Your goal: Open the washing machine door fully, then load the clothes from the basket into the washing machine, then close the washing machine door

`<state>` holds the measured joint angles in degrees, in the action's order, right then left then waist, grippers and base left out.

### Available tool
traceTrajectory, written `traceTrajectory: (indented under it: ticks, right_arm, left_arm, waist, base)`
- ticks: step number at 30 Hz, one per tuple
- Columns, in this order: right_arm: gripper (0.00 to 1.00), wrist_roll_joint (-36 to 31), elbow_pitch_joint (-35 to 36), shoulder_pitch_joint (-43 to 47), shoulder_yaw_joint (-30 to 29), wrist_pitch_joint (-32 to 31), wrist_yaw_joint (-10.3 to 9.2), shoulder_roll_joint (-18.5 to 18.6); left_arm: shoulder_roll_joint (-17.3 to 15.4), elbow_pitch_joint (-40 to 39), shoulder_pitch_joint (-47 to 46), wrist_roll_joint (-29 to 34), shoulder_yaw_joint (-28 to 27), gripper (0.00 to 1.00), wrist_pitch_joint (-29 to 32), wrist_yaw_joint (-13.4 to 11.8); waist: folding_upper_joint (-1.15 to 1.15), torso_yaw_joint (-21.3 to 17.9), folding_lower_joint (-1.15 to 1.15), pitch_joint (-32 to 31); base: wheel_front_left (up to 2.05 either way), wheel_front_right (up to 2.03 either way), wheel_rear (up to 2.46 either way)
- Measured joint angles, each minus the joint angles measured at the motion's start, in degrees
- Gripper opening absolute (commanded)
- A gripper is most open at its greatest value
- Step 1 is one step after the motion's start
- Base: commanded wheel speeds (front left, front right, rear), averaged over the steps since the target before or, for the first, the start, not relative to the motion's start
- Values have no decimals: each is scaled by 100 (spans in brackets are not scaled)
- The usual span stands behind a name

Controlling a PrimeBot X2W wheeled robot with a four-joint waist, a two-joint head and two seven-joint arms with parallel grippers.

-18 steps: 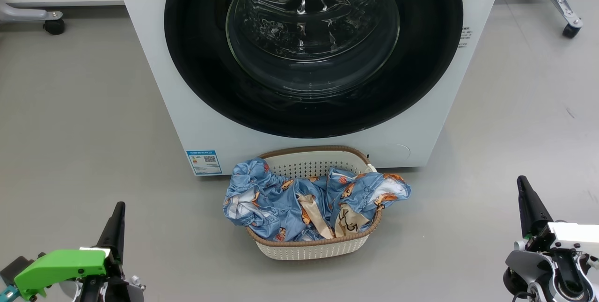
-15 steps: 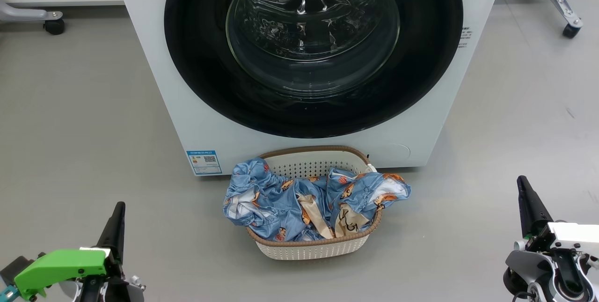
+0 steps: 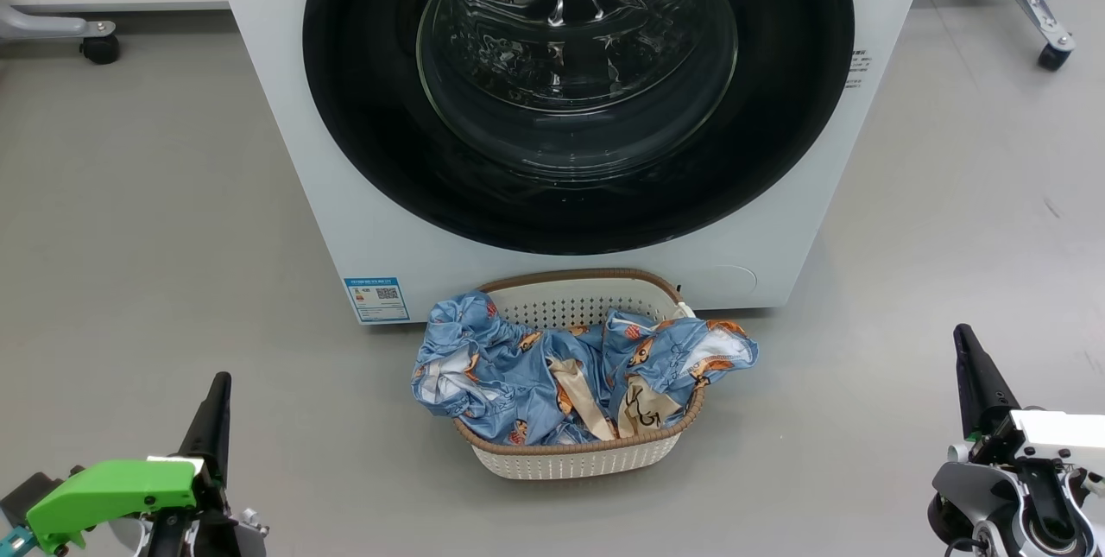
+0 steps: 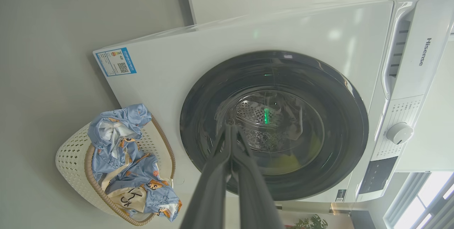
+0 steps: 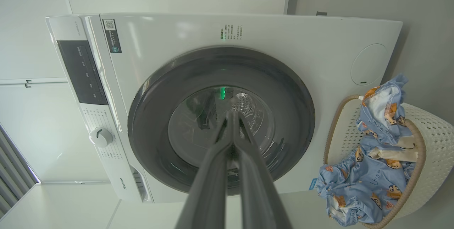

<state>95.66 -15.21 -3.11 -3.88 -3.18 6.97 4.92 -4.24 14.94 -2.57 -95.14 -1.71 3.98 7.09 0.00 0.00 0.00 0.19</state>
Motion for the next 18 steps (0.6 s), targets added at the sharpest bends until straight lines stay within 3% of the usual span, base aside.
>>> traceTrajectory:
  ticks: [18]
  right_arm:
    - [0,-25,0,0,-12,-1,0,-30]
  left_arm:
    - [11,0,0,1,-4,0,0,0]
  waist:
    - [0,0,0,0]
  base:
    - [0,0,0]
